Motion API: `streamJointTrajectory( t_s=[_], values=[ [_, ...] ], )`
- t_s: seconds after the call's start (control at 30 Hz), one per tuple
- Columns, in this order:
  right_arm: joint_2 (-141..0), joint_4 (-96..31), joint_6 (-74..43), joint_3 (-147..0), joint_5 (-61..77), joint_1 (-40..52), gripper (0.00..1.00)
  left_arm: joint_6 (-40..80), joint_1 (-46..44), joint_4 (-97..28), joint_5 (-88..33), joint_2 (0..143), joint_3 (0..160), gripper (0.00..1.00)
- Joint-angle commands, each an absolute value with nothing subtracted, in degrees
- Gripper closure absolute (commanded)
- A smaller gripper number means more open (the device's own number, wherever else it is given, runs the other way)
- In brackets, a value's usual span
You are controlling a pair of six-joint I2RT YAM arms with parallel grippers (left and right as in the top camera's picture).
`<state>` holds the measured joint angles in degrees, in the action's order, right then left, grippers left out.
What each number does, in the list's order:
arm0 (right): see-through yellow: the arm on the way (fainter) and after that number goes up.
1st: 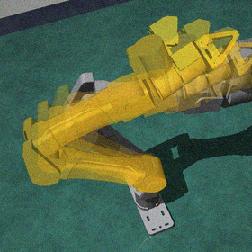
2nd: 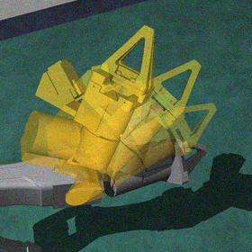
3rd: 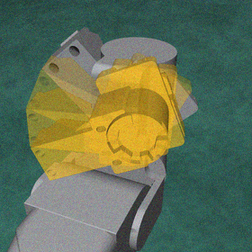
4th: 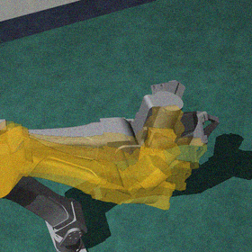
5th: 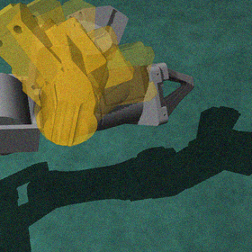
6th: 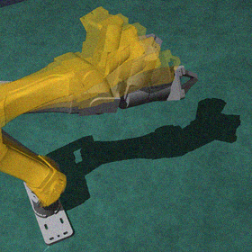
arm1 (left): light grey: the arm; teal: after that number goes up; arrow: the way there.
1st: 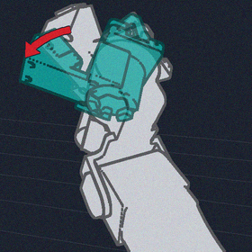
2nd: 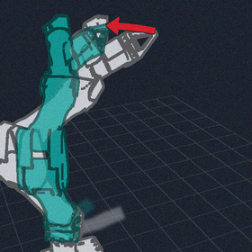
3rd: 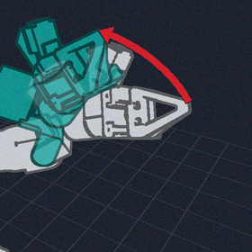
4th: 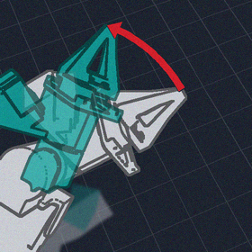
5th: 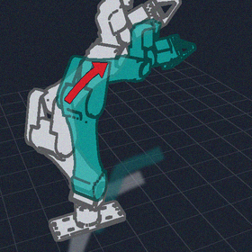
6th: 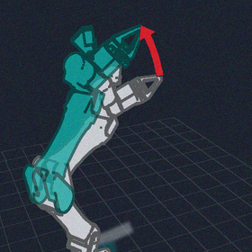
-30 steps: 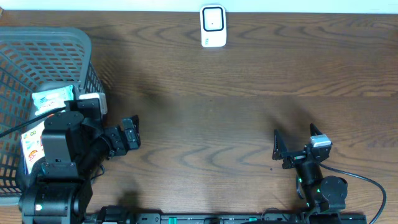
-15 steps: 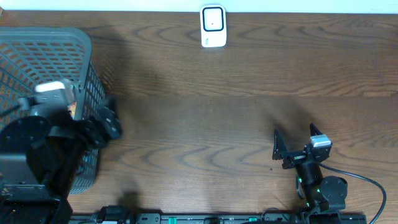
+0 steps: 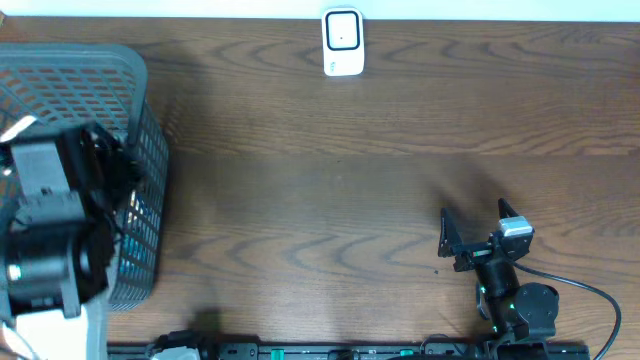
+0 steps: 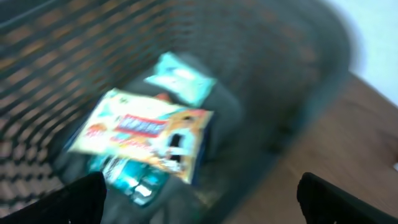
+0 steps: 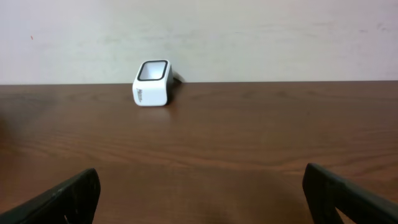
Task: Scan the item barcode
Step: 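Move the left gripper up and over into the grey basket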
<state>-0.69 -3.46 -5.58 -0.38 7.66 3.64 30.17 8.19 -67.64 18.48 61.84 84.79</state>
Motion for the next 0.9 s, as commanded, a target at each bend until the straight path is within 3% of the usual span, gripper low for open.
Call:
streamJointTrajectory(
  t_s=[0.0,0.23,0.87],
  values=[
    [-0.38,-3.68,-5.06,-0.32,7.18,4.12,0.01,35.94,13.85,-69.25,20.03,64.36,85.41,0.02],
    [-0.38,-3.68,-5.06,-0.32,7.18,4.12,0.01,36.73,22.44,-71.13,16.99,68.71,85.19,0.02],
    [-0.38,-3.68,-5.06,-0.32,7.18,4.12,0.01,37.43,29.87,-66.63,11.99,79.02,76.6,0.03]
  ],
)
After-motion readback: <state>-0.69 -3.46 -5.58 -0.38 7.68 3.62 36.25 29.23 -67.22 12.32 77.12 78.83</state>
